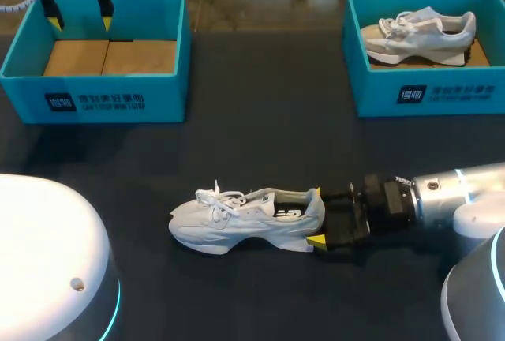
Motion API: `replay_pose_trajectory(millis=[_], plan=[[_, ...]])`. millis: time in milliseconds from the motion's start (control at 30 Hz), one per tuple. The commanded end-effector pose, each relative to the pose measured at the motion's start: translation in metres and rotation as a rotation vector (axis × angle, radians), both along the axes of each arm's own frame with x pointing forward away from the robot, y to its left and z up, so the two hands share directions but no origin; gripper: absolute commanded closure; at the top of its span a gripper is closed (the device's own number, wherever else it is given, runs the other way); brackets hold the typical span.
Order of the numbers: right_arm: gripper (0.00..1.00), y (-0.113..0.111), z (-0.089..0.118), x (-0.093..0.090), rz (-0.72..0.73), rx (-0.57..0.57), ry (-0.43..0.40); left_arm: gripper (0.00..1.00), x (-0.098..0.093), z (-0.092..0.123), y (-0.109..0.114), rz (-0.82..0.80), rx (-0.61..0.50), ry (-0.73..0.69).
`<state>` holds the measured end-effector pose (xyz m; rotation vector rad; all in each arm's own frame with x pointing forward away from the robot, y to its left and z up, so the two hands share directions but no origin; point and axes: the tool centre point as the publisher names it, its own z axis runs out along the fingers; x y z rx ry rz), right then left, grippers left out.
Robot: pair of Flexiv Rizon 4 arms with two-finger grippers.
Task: Take the shoe out of the shoebox, open the shoe tongue, remove and reinsert the insole, then place the shoe into the shoebox
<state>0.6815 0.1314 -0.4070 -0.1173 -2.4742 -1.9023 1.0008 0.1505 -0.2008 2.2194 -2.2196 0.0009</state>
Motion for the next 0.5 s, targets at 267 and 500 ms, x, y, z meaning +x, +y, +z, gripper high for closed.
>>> replay_pose_trajectory(millis=[267,500], plan=[[0.00,0.012,-0.009,0.007,0.001,-0.011,0.008,0.00,0.000,0.000,0.000,0.000,0.001,0.000],[0.00,0.017,-0.012,0.006,0.014,-0.001,-0.006,0.00,0.000,0.000,0.000,0.000,0.001,0.000]])
